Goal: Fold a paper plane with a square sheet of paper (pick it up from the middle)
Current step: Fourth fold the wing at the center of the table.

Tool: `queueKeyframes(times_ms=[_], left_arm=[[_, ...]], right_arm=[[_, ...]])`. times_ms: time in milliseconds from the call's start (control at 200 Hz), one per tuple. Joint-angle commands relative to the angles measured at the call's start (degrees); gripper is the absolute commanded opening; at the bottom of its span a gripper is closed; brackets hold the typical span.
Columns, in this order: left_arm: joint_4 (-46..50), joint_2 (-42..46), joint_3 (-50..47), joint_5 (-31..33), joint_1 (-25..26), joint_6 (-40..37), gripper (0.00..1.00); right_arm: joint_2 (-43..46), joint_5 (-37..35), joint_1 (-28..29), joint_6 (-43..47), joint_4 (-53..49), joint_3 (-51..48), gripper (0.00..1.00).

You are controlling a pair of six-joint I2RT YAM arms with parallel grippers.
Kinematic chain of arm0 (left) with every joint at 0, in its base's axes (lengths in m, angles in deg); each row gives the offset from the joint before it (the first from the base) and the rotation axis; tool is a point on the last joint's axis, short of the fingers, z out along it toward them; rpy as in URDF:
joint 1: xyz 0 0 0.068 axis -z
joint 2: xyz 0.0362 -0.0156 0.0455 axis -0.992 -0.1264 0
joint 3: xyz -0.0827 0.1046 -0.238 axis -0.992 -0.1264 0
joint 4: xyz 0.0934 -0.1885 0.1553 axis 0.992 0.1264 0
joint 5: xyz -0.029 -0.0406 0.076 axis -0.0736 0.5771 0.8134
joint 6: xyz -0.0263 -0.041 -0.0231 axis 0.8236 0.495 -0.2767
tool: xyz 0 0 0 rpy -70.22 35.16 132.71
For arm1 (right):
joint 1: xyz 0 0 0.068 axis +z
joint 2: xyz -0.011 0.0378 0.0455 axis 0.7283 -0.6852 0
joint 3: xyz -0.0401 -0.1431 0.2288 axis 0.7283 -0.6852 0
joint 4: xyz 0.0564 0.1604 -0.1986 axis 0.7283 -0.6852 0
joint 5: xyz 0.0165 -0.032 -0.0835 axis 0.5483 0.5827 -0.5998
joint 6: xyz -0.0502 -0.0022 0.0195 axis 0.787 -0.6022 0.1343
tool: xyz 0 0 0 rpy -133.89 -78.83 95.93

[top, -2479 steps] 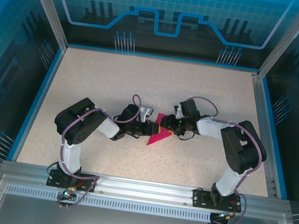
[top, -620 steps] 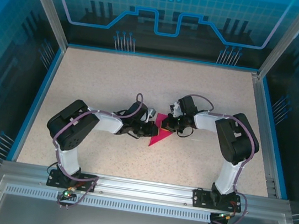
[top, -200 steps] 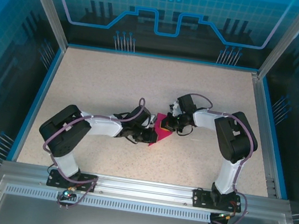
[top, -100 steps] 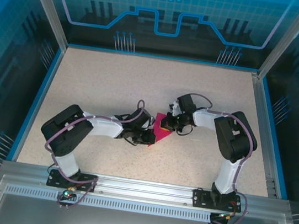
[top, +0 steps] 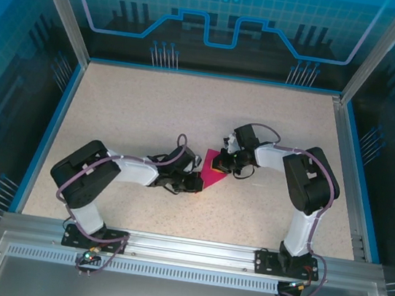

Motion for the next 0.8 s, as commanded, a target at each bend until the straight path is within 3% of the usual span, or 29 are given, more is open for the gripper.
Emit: queueKeyframes(times_ms=[0,130,455,795], left_arm=[[9.3,1.4,-3.3,-1.5,0.4,-1.5,0.1],[11.3,2.7,-4.4,-3.1,0.6,-3.3,0.08],[10.4,11.5,3.0,4.3,0.5,-6.9,0.08],[6.6,-3.2,12.7,5.0,0.1,-7.0,0.07]], right_arm=[[-5.2,-8.1,0.6,0.1,-4.7,-2.0,0.0],[-5.4,-8.1,0.6,0.1,-4.8,-1.8,0.0],[-6.1,-8.2,0.6,-0.2,-4.6,-1.6,0.0],[-6.7,-7.3,0.5,-0.6,-4.0,-1.8,0.0]])
